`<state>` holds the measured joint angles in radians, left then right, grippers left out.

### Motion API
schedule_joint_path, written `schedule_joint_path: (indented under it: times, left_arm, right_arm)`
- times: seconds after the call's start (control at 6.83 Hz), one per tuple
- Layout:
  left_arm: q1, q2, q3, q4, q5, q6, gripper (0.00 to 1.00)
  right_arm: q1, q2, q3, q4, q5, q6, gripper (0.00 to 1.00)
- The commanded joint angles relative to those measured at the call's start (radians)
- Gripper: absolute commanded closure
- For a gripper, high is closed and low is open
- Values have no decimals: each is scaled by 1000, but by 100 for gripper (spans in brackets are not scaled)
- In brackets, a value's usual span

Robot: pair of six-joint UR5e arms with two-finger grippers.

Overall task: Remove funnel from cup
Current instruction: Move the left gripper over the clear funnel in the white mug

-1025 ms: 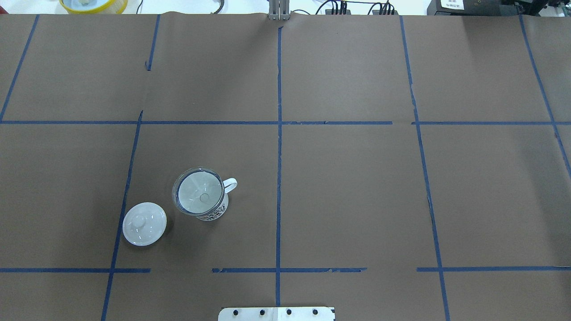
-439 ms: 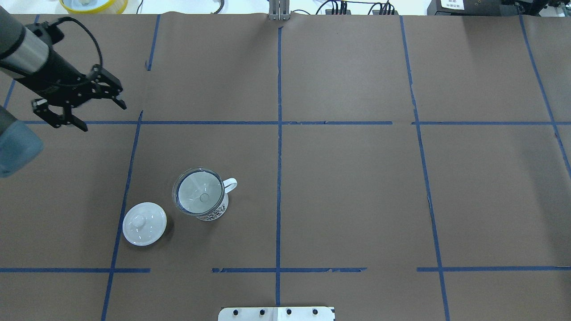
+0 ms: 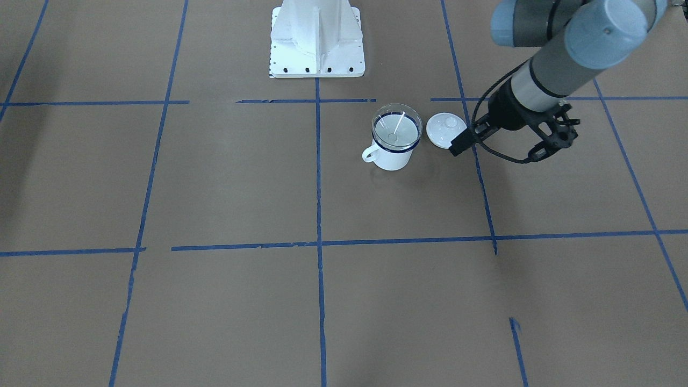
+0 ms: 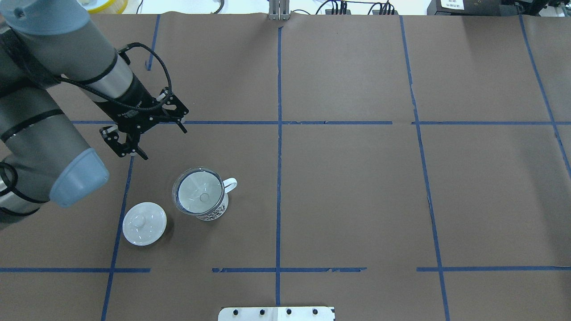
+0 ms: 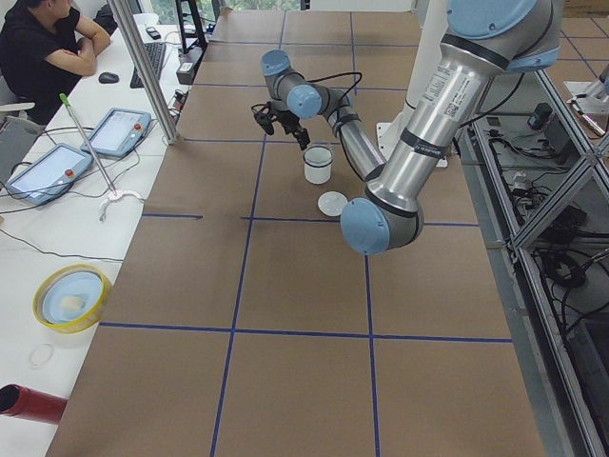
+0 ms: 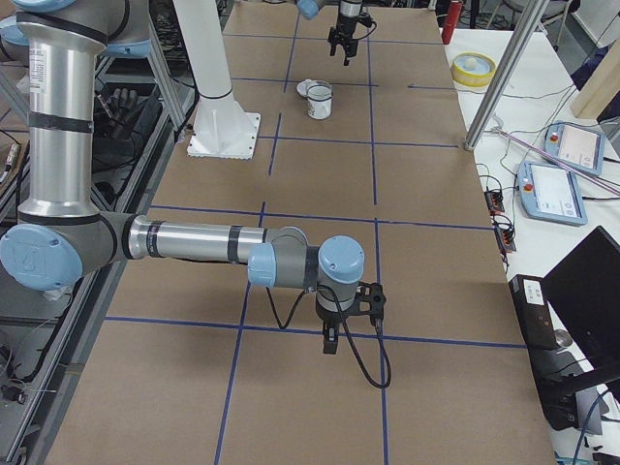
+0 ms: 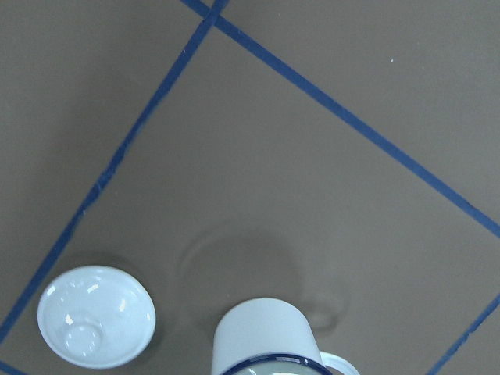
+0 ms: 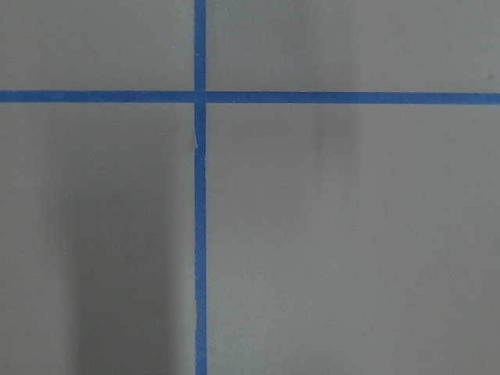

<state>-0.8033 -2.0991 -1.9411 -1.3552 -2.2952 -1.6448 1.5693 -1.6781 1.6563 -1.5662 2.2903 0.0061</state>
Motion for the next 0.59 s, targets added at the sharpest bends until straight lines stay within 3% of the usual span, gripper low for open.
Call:
schedule_joint_path:
  times: [0.0, 0.15, 0.44]
  left_arm:
    - [139, -45, -4, 19, 132, -152, 0]
    - [179, -70, 1, 21, 208, -171, 0]
    - [231, -111, 83, 19, 262, -193, 0]
  right_arm:
    - [0, 0, 0, 0, 0, 0, 0]
    - [0, 0, 0, 0, 0, 0, 0]
    - [0, 0, 0, 0, 0, 0, 0]
